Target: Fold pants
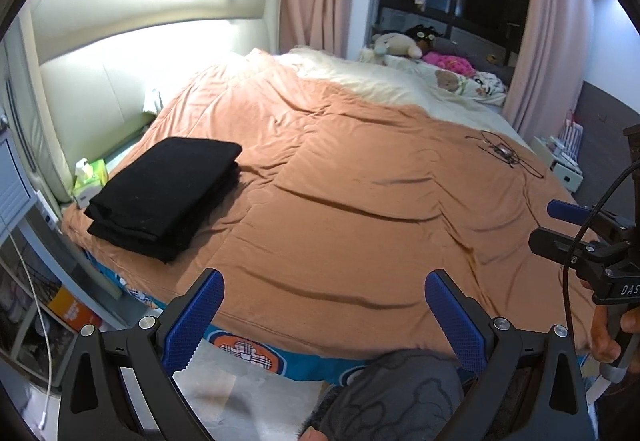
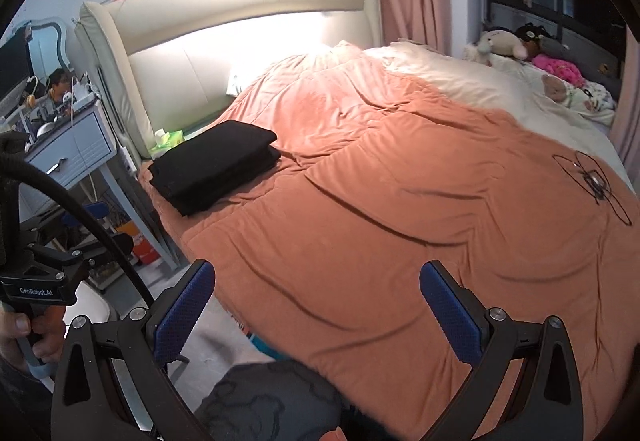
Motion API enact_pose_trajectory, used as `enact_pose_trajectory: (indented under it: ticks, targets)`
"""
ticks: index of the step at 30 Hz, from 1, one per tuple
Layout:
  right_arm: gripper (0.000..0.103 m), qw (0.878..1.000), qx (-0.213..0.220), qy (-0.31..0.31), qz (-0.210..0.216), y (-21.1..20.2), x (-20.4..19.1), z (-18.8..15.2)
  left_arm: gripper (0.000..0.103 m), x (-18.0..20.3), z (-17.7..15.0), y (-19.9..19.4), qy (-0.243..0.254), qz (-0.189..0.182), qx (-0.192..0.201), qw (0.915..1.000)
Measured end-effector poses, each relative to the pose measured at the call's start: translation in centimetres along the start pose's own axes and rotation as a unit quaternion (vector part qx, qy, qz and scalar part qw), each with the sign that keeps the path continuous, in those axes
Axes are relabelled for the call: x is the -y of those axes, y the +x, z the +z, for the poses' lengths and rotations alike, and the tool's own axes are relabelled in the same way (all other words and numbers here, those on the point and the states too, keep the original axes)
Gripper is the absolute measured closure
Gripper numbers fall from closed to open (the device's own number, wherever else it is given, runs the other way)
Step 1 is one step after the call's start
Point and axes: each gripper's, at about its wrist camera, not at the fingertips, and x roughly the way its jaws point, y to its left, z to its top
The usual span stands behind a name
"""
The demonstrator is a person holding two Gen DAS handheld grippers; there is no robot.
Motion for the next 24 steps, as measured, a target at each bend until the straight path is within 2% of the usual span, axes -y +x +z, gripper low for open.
enact_pose_trajectory:
  ticks: [11, 17, 24]
  targets:
    - [0.000, 0.999, 0.016, 0.027, -0.044, -8.2, 0.1, -5.8, 0.001, 5.2, -3.2, -5.7, 0.043, -0.033, 0.028, 0.9981]
    - [0.000, 0.997, 0.024, 0.031, -0.063, -11.9, -0.7, -8.1, 0.001, 7.0, -4.9, -7.1, 0.050, -0.052, 0.034, 0.9968]
    - [0.000, 0.995, 0.037, 0.057, -0.072, -14.5, -0.7, -10.5, 0.001, 8.3, -7.6, -8.6, 0.051, -0.050, 0.037, 0.9967]
